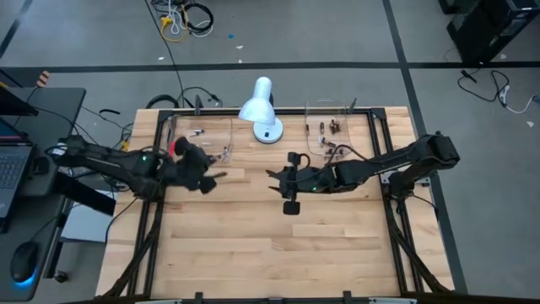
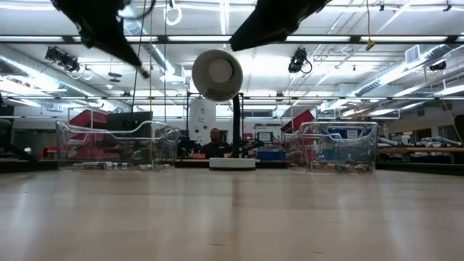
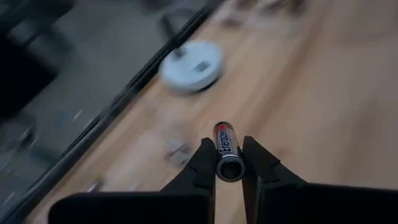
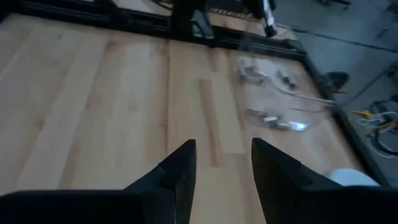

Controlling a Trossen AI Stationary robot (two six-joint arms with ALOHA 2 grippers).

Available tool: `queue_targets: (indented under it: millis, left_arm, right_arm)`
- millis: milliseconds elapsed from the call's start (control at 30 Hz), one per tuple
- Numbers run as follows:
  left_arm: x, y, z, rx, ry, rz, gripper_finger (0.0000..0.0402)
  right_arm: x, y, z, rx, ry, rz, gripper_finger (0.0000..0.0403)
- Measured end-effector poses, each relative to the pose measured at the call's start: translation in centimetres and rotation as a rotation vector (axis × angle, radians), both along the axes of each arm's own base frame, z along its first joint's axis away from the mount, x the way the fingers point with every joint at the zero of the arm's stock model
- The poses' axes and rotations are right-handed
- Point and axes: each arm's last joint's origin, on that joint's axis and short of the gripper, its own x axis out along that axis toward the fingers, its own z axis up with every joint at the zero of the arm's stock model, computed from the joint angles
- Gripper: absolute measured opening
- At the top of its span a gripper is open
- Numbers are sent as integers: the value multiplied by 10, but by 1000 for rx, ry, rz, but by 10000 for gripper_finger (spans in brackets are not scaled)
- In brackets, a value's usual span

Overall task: Sort batteries
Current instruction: Put the silver battery in the transparent bin

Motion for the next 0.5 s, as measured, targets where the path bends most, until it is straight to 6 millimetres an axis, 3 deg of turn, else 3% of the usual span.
queue_targets:
  millis: [267,500]
  left_arm:
    - [-9,52,-12,-139,157,249,24]
    - [-20,83,-18,-360,239,242,24]
  right_arm:
    - [-6,-2,3,-16,21,-23,137]
    - [-7,-5,-4,2,35,-41,135]
